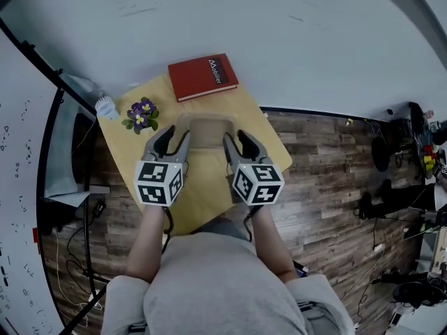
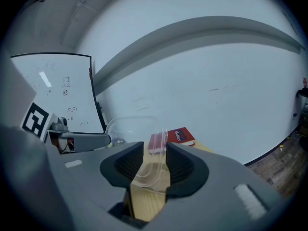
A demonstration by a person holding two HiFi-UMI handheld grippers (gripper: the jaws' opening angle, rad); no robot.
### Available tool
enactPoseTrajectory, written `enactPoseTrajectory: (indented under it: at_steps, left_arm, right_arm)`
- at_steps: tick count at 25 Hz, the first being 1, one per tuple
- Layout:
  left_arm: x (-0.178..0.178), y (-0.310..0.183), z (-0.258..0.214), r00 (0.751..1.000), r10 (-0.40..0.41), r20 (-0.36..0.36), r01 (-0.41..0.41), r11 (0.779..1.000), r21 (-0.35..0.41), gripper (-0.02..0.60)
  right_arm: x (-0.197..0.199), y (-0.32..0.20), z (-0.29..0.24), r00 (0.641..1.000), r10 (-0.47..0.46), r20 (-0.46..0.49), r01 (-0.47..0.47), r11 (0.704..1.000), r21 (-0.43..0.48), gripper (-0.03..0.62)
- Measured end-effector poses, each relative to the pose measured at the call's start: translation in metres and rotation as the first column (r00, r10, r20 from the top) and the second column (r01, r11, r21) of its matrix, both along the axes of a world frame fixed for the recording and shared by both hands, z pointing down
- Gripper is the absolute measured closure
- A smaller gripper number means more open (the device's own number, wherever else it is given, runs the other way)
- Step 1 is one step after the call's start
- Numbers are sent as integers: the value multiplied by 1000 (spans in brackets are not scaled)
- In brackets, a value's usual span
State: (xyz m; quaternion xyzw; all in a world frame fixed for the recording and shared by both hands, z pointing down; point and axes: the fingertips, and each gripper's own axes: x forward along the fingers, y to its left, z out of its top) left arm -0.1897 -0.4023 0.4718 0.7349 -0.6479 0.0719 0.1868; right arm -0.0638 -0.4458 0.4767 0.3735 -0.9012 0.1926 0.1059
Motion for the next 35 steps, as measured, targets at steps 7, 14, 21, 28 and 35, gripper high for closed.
enactPoseTrajectory:
  at_steps: [7, 14, 21, 28, 35]
  left_arm:
    - [3, 15, -25, 999, 35, 21, -36, 998, 53, 425]
    - [5, 29, -50, 997, 69, 30, -71, 991, 111, 425]
    - [10, 44, -74, 993, 104, 55, -112, 979, 170, 425]
    - [16, 60, -95, 989, 133, 72, -146, 964, 225, 425]
    - [21, 77, -111, 982, 149, 113, -175, 948, 264, 425]
  right_arm:
    - [4, 19, -25, 999, 32, 10, -32, 997, 64, 448]
    - [8, 37, -51, 997, 68, 24, -70, 989, 131, 450]
    - [13, 57, -77, 994, 102, 35, -107, 974, 200, 450]
    - [20, 78, -99, 989, 134, 59, -145, 957, 251, 450]
    - [25, 98, -115, 985, 158, 67, -171, 938, 301, 450]
